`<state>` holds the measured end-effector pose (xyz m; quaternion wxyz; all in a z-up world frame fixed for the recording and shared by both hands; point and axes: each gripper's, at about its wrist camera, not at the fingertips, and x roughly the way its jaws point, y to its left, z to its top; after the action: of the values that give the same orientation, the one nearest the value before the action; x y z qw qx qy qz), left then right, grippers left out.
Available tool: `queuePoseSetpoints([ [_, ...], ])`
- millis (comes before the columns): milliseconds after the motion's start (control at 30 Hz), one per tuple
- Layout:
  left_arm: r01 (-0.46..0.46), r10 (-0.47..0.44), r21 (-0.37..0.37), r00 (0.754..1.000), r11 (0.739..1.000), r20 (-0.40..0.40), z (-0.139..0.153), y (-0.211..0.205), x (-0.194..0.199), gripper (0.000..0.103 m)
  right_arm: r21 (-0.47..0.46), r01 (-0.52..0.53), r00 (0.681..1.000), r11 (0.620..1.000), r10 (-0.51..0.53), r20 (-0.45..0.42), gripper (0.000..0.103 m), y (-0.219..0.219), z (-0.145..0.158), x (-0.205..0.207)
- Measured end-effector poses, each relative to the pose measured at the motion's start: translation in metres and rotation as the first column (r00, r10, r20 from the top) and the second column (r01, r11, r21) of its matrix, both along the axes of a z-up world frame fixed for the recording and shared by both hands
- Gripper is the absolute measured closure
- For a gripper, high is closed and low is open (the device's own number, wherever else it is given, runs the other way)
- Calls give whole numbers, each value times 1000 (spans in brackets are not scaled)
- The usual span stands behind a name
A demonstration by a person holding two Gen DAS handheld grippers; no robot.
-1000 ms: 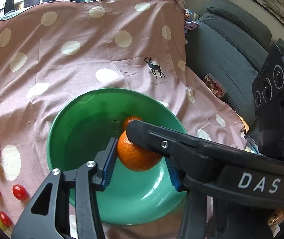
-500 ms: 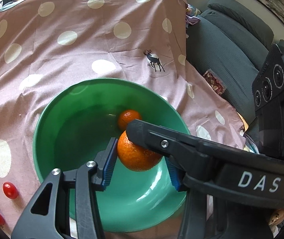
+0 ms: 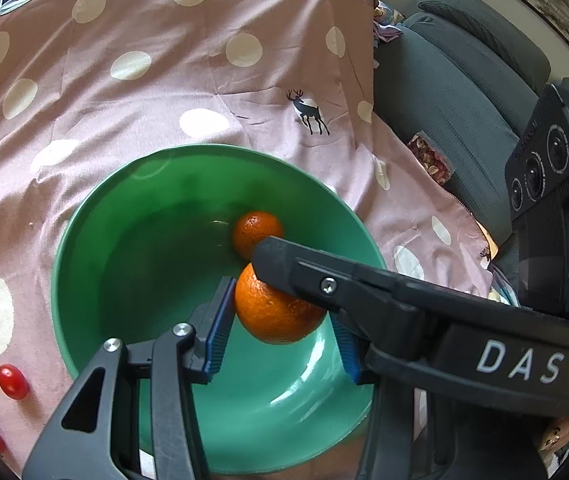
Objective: Organize fruits
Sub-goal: 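Lower the mandarin into the green bowl and open the right gripper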
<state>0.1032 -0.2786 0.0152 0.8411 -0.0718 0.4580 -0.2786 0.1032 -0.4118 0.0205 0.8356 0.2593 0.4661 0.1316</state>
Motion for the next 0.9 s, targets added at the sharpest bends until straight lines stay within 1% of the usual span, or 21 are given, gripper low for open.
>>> queuePoseSetpoints([
  [300, -1, 1, -15, 1000, 1000, -26, -6, -1, 2, 57, -17, 7, 1000, 1000, -8, -19, 59, 0, -3, 2],
  [633, 8, -9, -7, 999, 1000, -49, -12, -4, 2, 57, -31, 19, 999, 999, -20, -35, 59, -1, -7, 3],
  [900, 10, -10, -6, 999, 1000, -51, -13, -4, 2, 57, -40, 19, 999, 999, -21, -39, 59, 0, -7, 4],
])
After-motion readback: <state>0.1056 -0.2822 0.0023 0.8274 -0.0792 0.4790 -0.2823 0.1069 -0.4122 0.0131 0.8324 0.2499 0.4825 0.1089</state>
